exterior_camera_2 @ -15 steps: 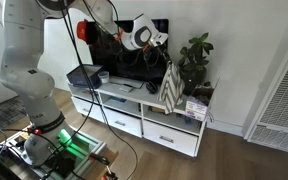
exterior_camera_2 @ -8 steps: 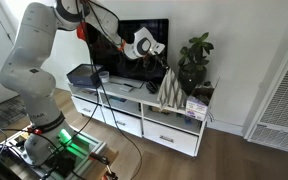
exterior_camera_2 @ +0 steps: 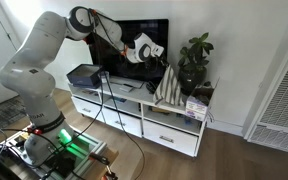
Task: Move the towel to the right
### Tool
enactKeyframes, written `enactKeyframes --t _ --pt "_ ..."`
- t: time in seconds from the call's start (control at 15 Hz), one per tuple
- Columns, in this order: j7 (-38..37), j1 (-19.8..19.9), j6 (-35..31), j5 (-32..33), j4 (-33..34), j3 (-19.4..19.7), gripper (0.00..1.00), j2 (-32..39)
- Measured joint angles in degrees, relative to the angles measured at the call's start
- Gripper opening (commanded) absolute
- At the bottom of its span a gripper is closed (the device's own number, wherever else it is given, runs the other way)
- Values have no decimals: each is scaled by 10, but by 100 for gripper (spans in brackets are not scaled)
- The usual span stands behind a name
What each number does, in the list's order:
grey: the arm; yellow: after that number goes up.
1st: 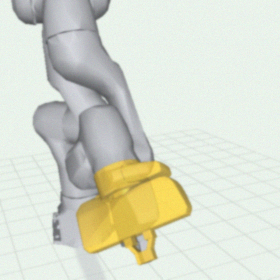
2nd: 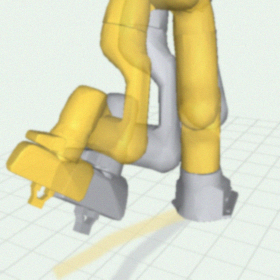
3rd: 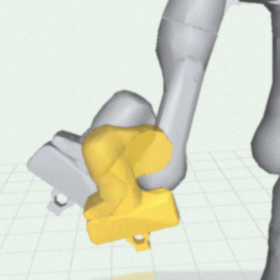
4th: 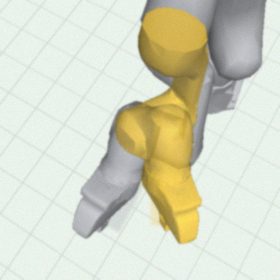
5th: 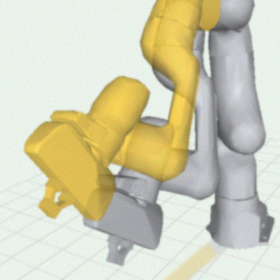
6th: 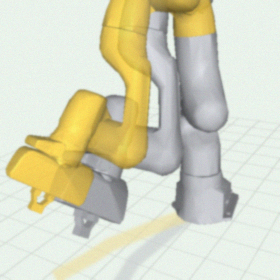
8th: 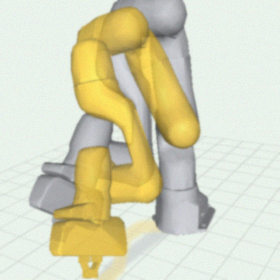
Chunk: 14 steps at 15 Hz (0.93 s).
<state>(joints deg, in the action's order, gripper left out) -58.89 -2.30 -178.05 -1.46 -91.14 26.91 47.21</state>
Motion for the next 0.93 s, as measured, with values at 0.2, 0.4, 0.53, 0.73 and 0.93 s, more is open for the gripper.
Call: enactKeyframes --t 0.2,0.4,0.53,0.73,0.93 --pt "44 34 -10 -29 23 -70 0 26" --pt "85 62 -11 -55 43 -121 0 59" --pt "102 70 -11 -72 58 -132 0 85" --pt "124 84 -10 -91 79 -146 0 119" --pt "148 100 -6 -103 96 -168 0 146"
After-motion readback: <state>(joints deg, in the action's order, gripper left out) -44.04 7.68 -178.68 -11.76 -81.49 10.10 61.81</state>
